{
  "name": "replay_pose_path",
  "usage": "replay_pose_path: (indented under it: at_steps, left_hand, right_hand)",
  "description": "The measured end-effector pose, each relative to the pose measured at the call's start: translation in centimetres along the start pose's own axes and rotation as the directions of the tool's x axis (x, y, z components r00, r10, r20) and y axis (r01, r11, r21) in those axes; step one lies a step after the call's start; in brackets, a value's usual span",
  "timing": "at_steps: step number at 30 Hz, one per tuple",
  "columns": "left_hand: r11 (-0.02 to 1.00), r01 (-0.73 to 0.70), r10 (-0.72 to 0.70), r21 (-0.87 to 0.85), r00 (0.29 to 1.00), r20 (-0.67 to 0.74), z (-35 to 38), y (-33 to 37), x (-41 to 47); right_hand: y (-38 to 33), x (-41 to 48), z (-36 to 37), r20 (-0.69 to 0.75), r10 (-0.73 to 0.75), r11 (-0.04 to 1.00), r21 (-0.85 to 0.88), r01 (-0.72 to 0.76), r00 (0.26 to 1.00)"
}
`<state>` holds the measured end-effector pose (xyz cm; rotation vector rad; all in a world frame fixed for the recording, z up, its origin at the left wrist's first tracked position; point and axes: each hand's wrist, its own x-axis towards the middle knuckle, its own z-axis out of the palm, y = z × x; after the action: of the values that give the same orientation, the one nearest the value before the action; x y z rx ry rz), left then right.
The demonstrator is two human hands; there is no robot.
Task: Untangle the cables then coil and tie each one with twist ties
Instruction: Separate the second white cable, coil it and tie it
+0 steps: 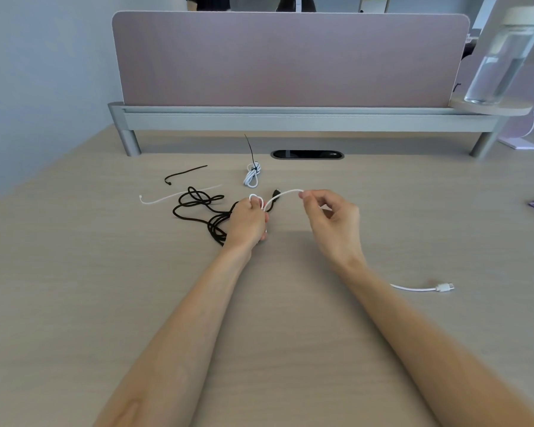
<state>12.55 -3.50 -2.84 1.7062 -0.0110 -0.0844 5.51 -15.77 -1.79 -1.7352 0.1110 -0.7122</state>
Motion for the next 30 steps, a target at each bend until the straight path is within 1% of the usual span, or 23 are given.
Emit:
replay_pose_path:
  at_steps: [2, 5, 9, 12, 15, 19, 23, 27, 30]
  left_hand:
    - [1.0, 0.001, -0.001, 0.004, 1.0, 0.007, 0.1, 0.1, -0.1]
    - [0.998, 0.035, -0.031, -0.059, 0.998, 0.059, -0.3, 0.2, -0.1]
    - [0.984, 0.103, -0.076, -0.146, 0.981, 0.178, -0.5, 0.3, 0.1]
    - [0.984, 0.091, -0.047, -0.151, 0.961, 0.273, -0.4, 0.3, -0.1]
    - [0.987, 0.053, -0.005, -0.154, 0.953, 0.302, -0.1, 0.1, -0.4]
    - [0.95, 0.104, -0.004, -0.294, 0.946, 0.323, 0.0, 0.2, -0.4]
    - [0.935, 0.114, 0.017, -0.335, 0.931, 0.365, -0.4, 0.2, -0.4]
    - [0.932, 0.105, 0.021, -0.346, 0.94, 0.342, -0.5, 0.1, -0.2]
    - [0.93, 0.111, 0.014, -0.349, 0.942, 0.336, -0.6, -0.1, 0.0]
  right_hand:
    - [0.0, -0.4, 0.1, 0.089, -0.024, 0.999, -0.028, 0.026, 0.996]
    - [0.2, -0.8, 0.3, 0.209, -0.047, 0.994, -0.089, 0.067, 0.977]
    - [0.4, -0.9, 0.4, 0.269, -0.035, 0.989, -0.132, 0.073, 0.962]
    - [0.5, -0.9, 0.5, 0.323, -0.033, 0.979, -0.18, 0.096, 0.946]
    - [0.9, -0.8, 0.8, 0.33, 0.005, 0.971, -0.226, 0.074, 0.944]
    - [0.9, -0.7, 0.7, 0.296, 0.029, 0.981, -0.194, 0.03, 0.955]
    - [0.7, -0.7, 0.7, 0.27, 0.04, 0.987, -0.16, 0.004, 0.962]
    - [0.8, -0.7, 0.7, 0.321, 0.013, 0.982, -0.181, 0.048, 0.947]
    - [0.8, -1.1, 0.9, 0.376, -0.038, 0.971, -0.203, 0.122, 0.926]
